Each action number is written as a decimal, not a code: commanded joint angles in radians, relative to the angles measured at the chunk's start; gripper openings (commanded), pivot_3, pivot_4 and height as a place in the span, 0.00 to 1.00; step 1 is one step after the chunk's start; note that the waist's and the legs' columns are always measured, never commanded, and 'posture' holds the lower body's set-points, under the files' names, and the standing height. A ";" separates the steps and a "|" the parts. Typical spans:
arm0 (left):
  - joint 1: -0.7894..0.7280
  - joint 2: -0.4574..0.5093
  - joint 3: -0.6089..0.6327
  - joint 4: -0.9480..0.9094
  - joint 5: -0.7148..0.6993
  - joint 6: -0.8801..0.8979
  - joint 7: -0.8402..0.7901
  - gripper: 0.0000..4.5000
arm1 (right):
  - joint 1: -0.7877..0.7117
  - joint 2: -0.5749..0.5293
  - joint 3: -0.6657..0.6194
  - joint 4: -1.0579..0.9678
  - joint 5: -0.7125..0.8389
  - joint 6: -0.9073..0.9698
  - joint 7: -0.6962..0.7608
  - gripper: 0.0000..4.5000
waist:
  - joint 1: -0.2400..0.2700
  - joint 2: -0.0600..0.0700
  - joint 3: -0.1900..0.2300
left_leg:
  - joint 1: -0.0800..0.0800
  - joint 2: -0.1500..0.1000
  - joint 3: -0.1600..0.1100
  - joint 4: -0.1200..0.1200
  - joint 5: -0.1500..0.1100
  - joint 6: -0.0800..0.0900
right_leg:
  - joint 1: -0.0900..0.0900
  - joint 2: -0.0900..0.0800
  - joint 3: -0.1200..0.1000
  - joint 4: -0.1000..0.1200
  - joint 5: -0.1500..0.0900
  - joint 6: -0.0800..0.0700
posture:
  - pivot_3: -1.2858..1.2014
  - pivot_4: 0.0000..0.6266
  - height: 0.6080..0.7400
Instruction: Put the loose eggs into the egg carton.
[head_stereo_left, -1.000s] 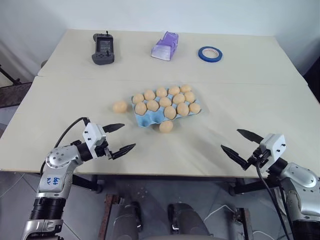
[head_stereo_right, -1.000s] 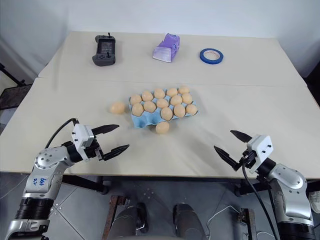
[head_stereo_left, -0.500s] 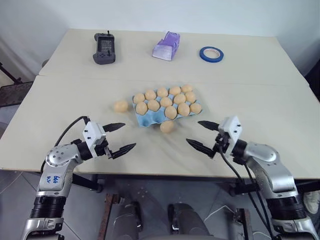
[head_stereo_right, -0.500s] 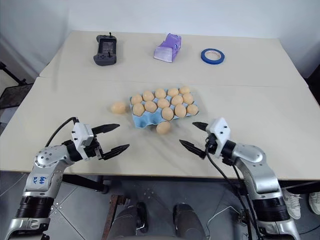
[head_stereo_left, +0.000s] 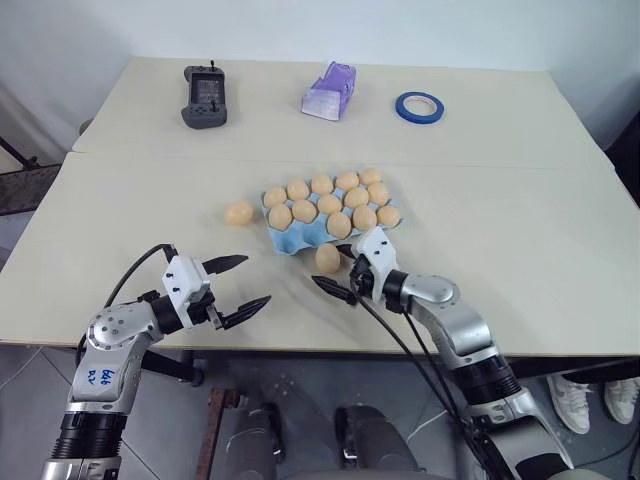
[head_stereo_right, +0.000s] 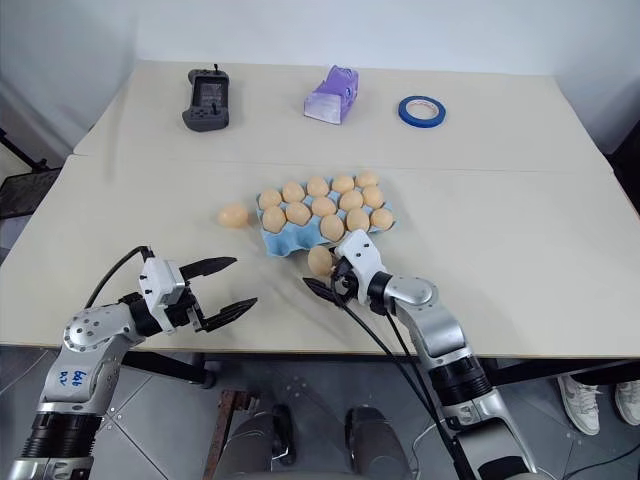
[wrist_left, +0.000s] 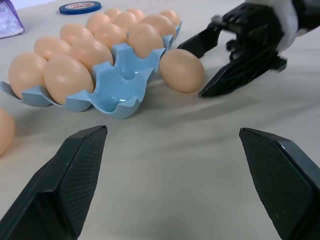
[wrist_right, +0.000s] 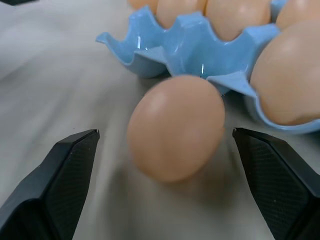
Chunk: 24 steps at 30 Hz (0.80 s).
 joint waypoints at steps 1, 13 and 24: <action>0.010 0.003 0.021 -0.044 -0.020 0.000 0.011 1.00 | -0.015 0.024 -0.004 -0.013 -0.009 -0.019 -0.016 0.96 | 0.000 0.000 0.000 | 0.000 0.000 0.000 0.000 0.000 0.000 | 0.000 0.000 0.000 0.000 0.000 0.000 | 0.52 0.24 1.00; 0.036 -0.001 0.028 -0.062 -0.026 0.001 0.038 1.00 | -0.010 -0.022 -0.053 -0.170 0.068 0.051 0.046 0.41 | -0.002 0.000 0.000 | 0.000 0.000 0.000 -0.001 0.000 0.000 | 0.000 0.000 0.000 0.000 0.000 0.000 | 0.52 0.24 1.00; 0.038 -0.011 0.023 -0.067 -0.023 -0.003 0.061 1.00 | -0.197 0.008 -0.059 0.029 0.023 -0.005 0.023 0.41 | -0.001 0.000 0.000 | 0.000 0.000 0.000 -0.002 0.000 0.000 | -0.001 0.000 0.000 -0.002 0.000 0.000 | 0.52 0.24 1.00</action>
